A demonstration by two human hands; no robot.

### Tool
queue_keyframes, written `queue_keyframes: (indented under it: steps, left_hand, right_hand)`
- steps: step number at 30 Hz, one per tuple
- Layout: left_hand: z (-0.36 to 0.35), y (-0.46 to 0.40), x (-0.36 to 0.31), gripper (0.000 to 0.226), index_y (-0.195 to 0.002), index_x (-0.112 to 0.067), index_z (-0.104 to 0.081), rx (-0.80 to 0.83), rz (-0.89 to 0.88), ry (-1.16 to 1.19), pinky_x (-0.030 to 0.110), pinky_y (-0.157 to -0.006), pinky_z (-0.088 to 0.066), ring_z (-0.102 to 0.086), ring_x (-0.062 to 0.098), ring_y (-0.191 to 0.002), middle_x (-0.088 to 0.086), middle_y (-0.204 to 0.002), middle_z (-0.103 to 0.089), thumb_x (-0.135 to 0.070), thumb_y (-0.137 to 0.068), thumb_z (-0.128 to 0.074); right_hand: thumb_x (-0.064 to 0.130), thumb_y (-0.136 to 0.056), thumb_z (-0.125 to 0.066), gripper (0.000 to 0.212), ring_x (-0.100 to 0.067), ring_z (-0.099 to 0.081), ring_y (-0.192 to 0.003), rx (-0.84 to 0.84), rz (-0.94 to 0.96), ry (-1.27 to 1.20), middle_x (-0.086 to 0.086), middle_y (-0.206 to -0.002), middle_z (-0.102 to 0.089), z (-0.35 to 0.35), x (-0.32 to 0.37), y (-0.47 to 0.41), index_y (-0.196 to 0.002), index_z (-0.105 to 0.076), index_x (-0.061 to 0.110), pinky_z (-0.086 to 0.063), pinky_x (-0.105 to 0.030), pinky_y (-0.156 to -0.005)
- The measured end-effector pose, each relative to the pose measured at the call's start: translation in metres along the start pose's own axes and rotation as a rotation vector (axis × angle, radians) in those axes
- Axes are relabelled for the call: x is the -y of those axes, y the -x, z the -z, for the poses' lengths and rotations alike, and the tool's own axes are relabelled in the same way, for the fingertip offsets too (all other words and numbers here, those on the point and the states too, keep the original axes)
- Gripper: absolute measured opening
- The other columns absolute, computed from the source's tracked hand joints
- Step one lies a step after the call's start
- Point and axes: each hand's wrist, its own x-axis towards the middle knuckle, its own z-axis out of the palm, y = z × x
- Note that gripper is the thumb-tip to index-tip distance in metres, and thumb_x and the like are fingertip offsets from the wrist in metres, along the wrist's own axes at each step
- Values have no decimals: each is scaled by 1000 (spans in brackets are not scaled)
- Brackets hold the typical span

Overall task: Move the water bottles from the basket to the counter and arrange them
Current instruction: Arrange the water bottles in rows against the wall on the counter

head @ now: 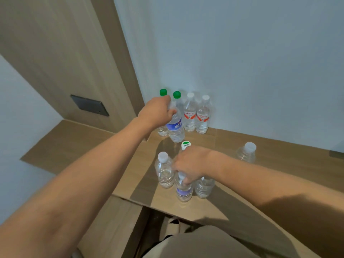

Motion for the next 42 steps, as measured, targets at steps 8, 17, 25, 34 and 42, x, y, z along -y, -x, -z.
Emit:
queue_keyframes:
  steps: [8, 17, 25, 34, 42]
  left_hand:
    - [9, 7, 21, 35, -117, -10, -55, -9, 38, 45, 33, -66, -40, -59, 30, -88, 13, -102, -65, -37, -95, -55]
    - [28, -6, 27, 34, -114, -12, -57, 76, -55, -22, 36, -69, -47, -60, 30, -88, 11, -101, -66, -38, -93, -57]
    - [42, -28, 22, 43, -125, -18, -56, 138, -114, -78, 29, -73, -39, -59, 31, -105, 11, -118, -65, -42, -90, -61]
    - [55, -47, 10, 44, -129, -20, -55, 174, -178, -114, 30, -78, -40, -58, 25, -108, 7, -127, -62, -44, -92, -59]
    - [53, -59, 3, 38, -124, -23, -55, 186, -218, -116, 30, -74, -42, -52, 19, -90, 5, -119, -63, -44, -92, -58]
  right_hand:
    - [33, -81, -70, 27, -17, -54, -73, 33, -72, -346, 3, -86, -56, 10, -11, 0, -91, -50, 18, -41, -31, -59]
    - [23, -77, -80, 38, -15, -48, -54, -176, -233, -814, -3, -62, -53, 76, -65, 35, -71, -43, 18, -36, -26, -53]
    - [13, -80, -72, 34, -12, -32, -41, -396, -369, -993, 4, -44, -39, 143, -105, 75, -64, -43, 16, -21, -26, -47]
    - [8, -82, -70, 41, -14, -32, -43, -605, -417, -1073, 4, -45, -41, 173, -133, 107, -60, -37, 17, -20, -23, -44]
    - [19, -77, -71, 32, -7, -33, -43, -791, -519, -862, 5, -52, -39, 171, -140, 111, -63, -43, 16, -27, -17, -41]
